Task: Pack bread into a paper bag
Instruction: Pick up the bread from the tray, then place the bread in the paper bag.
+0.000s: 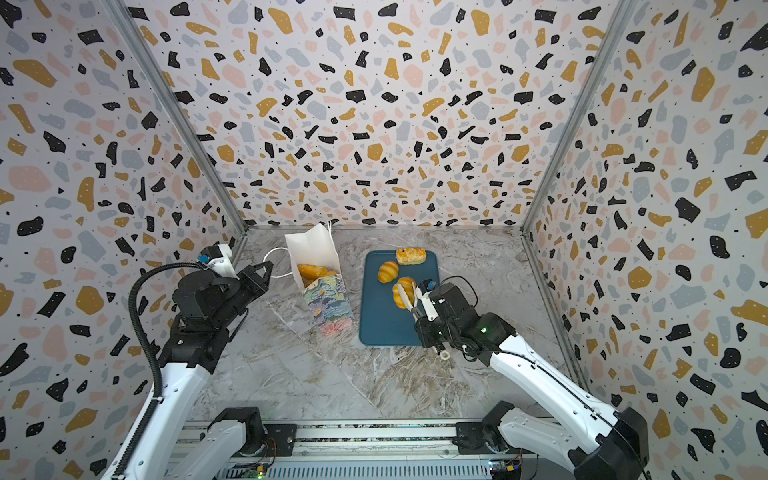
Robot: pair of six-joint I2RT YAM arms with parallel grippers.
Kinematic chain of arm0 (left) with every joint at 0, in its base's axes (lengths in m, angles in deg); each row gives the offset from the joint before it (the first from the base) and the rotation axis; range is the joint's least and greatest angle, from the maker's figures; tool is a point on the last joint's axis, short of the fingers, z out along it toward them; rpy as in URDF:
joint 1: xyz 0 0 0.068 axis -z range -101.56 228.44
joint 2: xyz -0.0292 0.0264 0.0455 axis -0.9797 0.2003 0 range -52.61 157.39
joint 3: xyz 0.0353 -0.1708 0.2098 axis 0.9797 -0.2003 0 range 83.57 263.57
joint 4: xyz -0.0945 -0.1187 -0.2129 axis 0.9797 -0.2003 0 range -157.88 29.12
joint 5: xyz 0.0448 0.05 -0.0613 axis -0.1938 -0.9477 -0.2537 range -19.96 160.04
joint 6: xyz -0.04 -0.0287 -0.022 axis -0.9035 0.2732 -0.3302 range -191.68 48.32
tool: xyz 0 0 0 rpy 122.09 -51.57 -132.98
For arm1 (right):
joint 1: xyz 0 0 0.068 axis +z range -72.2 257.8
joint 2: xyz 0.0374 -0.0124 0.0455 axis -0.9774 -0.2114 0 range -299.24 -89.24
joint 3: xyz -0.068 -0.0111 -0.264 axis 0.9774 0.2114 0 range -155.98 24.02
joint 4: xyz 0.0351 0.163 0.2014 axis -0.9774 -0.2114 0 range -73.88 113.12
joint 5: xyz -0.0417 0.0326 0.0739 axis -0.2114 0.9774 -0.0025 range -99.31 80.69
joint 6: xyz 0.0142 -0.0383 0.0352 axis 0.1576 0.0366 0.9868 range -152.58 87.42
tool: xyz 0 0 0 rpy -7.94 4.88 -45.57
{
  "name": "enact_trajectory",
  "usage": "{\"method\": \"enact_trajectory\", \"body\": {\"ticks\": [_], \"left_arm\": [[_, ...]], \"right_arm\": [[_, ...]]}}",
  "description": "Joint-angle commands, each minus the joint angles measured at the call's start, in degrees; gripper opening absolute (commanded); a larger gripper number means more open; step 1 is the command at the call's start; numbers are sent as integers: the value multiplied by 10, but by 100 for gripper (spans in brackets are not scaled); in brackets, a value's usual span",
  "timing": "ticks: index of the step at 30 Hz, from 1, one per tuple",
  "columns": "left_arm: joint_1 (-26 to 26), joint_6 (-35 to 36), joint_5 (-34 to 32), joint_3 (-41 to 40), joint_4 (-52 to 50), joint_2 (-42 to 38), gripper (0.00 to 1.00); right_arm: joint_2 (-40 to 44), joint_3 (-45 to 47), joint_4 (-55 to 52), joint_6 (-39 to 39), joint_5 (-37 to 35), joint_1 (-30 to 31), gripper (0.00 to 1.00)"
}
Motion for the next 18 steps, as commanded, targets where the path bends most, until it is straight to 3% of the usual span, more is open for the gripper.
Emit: {"method": "enact_trajectory", "body": {"ticks": [1, 18], "left_arm": [[-2, -1, 6, -1, 17, -3, 0], [-2, -2, 12, -1, 20, -2, 0]], "right_arm": [[5, -43, 14, -16, -13, -2, 13], [-46, -147, 23, -51, -24, -1, 13]]}}
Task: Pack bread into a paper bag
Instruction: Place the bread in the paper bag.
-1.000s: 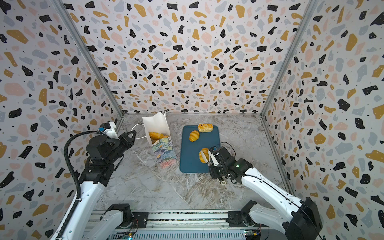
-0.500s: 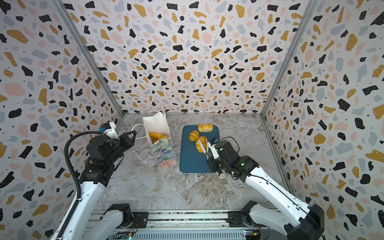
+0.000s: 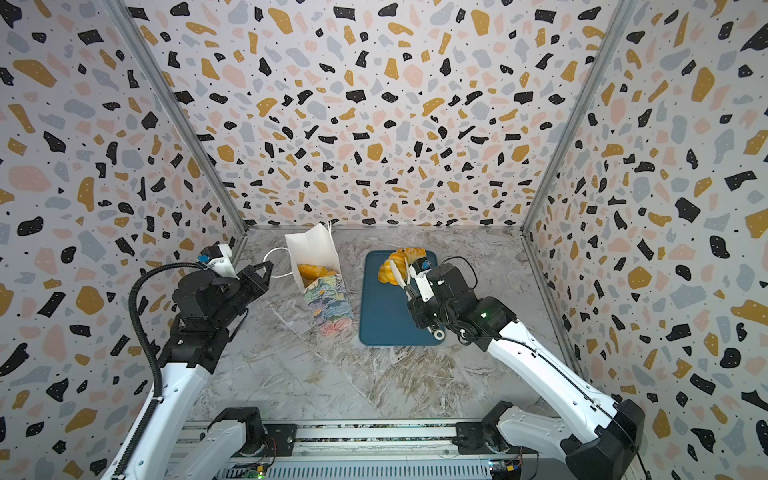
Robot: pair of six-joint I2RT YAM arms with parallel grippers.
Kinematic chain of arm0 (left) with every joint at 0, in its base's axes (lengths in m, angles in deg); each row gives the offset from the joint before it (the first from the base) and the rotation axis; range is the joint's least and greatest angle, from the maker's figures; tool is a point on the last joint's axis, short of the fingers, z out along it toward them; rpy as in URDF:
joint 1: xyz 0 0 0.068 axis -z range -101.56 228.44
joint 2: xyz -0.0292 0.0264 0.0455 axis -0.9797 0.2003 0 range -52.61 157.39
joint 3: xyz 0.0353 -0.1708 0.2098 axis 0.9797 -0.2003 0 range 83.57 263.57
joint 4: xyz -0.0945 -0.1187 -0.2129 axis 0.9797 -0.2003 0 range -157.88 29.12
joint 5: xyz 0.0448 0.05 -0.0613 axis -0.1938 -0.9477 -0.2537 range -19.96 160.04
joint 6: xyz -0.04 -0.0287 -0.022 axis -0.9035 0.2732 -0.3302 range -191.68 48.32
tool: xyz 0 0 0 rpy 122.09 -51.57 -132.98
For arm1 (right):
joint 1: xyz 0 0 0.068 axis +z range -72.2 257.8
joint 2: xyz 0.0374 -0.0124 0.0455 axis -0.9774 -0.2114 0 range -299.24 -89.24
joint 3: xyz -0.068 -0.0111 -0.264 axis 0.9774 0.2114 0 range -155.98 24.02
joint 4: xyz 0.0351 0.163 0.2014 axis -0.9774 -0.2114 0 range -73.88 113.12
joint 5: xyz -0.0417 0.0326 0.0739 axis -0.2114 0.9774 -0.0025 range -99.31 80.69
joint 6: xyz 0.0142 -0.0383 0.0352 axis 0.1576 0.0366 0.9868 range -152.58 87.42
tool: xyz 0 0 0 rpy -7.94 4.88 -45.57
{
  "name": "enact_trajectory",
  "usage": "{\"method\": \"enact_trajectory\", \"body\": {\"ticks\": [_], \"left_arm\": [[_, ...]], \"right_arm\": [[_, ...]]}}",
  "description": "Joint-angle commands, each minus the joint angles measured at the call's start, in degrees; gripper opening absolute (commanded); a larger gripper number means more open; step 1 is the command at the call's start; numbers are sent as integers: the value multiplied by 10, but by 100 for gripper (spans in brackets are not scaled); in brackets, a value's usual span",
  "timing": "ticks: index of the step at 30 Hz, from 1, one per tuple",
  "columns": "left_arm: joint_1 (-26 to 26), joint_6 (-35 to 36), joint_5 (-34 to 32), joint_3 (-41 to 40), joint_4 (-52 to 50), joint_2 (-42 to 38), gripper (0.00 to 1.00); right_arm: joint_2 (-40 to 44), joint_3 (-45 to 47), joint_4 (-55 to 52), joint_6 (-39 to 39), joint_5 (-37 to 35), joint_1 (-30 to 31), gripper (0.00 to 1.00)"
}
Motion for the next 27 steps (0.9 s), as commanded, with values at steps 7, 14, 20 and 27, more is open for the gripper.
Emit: {"method": "enact_trajectory", "body": {"ticks": [7, 14, 20, 27], "left_arm": [[-2, -4, 11, -7, 23, -5, 0], [-2, -4, 12, -8, 21, -5, 0], [-2, -7, 12, -5, 23, -6, 0], [-2, -6, 9, -4, 18, -5, 0]], "right_arm": [[-17, -81, 51, -24, -11, -2, 13], [-56, -135, 59, -39, 0, 0, 13], [-77, -169, 82, -40, 22, -1, 13], [-88, -191, 103, -40, 42, 0, 13]]}}
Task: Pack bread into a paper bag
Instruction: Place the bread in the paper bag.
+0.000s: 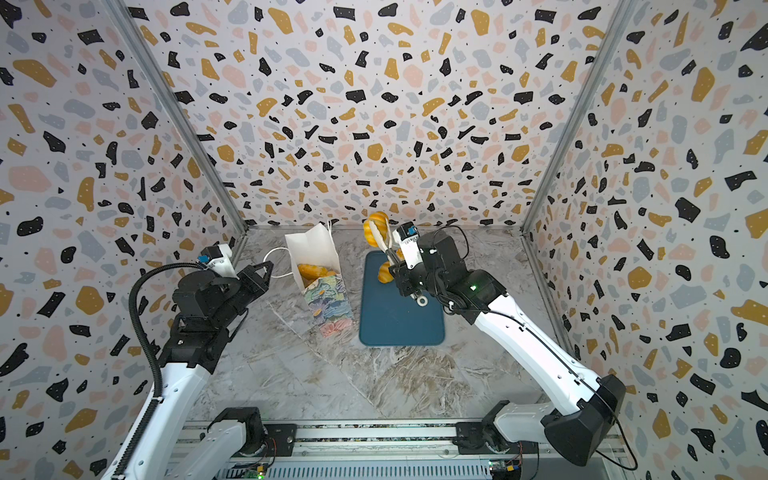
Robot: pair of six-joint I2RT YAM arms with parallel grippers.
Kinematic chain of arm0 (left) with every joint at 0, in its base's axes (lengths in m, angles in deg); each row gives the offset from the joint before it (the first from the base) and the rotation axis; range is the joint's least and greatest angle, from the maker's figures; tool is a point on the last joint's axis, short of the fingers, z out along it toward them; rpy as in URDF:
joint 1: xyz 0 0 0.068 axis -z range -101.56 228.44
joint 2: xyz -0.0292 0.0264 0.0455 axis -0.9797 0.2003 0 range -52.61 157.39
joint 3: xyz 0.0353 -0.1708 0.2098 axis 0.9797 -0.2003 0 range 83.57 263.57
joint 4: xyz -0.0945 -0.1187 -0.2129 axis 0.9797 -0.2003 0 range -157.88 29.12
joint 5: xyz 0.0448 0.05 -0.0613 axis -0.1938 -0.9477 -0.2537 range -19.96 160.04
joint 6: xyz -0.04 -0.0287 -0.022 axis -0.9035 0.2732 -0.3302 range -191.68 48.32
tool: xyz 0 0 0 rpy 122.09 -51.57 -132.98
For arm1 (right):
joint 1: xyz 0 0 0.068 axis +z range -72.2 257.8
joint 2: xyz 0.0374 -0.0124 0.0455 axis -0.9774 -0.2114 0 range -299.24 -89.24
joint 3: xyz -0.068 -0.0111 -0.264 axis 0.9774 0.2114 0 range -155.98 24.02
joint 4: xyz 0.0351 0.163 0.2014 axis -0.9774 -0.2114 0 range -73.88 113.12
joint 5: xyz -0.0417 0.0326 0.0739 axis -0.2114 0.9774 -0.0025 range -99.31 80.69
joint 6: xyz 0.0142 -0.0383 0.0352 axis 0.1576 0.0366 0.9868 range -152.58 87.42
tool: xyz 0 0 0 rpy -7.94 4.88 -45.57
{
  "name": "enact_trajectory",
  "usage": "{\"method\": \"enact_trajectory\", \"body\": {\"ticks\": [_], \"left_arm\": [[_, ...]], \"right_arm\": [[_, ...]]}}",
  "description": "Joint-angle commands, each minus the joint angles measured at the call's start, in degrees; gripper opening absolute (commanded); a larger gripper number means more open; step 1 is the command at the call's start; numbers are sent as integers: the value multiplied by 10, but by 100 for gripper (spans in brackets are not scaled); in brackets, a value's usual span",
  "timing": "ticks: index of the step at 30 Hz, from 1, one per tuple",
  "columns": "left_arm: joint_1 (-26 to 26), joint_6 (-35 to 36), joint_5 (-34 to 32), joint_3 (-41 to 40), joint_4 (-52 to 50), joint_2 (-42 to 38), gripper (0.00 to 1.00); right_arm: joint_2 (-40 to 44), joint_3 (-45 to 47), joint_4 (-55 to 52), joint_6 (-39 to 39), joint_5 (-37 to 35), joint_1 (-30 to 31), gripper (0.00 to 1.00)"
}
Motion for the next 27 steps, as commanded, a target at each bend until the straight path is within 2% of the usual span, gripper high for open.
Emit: {"method": "enact_trajectory", "body": {"ticks": [1, 21, 27], "left_arm": [[-2, -2, 7, -4, 19, -5, 0], [-2, -1, 6, -5, 19, -4, 0], [-1, -5, 8, -9, 24, -4, 0]], "right_arm": [[10, -35, 47, -5, 21, 1, 13], [-23, -108, 68, -16, 15, 74, 13], [-46, -137, 55, -45, -22, 120, 13]]}}
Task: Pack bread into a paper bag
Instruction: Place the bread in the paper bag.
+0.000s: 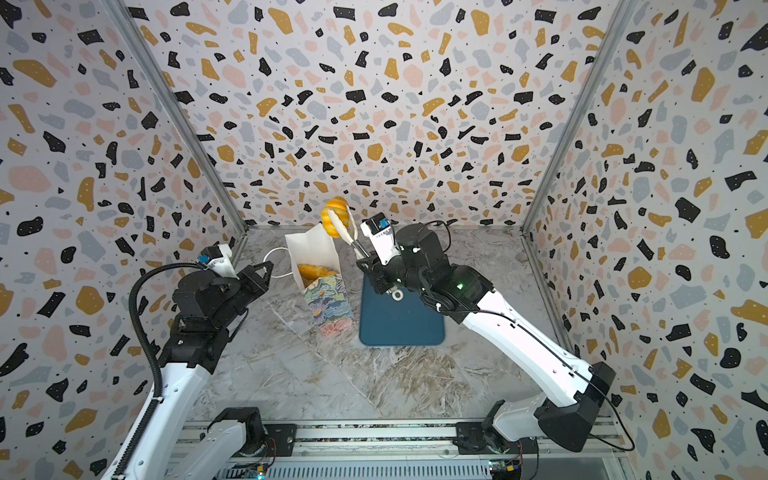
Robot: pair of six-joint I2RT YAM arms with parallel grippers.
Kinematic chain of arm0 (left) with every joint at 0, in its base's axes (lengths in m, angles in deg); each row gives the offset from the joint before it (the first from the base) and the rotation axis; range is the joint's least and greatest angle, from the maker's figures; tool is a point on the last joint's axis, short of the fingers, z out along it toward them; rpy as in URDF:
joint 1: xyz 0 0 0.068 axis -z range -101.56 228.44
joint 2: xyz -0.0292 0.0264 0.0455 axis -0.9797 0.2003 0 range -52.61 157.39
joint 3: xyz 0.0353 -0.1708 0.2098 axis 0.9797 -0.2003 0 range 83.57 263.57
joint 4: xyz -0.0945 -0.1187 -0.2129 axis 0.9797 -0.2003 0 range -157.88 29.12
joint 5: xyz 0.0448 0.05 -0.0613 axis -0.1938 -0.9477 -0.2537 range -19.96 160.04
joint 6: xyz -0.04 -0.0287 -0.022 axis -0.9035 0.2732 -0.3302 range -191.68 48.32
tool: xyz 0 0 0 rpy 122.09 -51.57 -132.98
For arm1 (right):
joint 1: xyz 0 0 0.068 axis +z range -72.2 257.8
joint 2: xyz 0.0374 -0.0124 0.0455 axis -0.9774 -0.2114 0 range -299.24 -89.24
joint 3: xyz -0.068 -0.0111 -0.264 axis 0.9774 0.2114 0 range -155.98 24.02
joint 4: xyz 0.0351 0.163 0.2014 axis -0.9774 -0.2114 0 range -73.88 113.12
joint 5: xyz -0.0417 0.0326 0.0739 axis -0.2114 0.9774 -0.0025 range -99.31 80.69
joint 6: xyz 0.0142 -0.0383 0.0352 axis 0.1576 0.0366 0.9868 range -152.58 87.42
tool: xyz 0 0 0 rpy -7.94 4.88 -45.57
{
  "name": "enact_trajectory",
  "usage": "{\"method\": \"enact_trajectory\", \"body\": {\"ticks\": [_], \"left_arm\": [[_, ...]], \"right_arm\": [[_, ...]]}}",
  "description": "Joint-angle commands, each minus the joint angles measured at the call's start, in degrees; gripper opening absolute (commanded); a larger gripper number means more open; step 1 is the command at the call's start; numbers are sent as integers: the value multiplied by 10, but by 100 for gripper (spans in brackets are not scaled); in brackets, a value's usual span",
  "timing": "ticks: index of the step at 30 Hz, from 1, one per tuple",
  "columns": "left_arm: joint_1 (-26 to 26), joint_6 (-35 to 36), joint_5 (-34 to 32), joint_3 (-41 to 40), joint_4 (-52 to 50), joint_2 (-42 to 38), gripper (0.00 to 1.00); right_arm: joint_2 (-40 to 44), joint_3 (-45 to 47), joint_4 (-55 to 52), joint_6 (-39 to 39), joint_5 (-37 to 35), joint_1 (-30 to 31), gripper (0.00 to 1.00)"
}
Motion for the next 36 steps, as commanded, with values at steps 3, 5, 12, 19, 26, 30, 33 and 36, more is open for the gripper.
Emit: {"method": "enact_trajectory", "body": {"ticks": [3, 5, 12, 19, 26, 30, 33, 36], "left_arm": [[-2, -3, 8, -7, 23, -4, 0], [-2, -3, 9, -7, 23, -3, 0], [-2, -3, 8, -6, 21, -3, 0], [-2, -2, 10, -3, 21, 1, 0], [-2, -1, 9, -1, 21, 2, 0], [-2, -1, 9, -1, 19, 2, 0], [-1, -1, 8, -2, 20, 0, 0], [-1, 0, 8, -4, 20, -1, 0]], "right_arm": [[-8, -47, 18, -24, -22, 26, 13], [-13, -53, 18, -25, -22, 31, 13], [-32, -64, 13, -31, -15, 47, 13], [-58, -73, -8, -39, -9, 56, 13], [-82, -82, -39, -43, -13, 56, 15], [-94, -85, -57, -47, -23, 57, 18], [-102, -90, -67, -49, -30, 56, 20], [-108, -94, -75, -48, -36, 57, 24]]}}
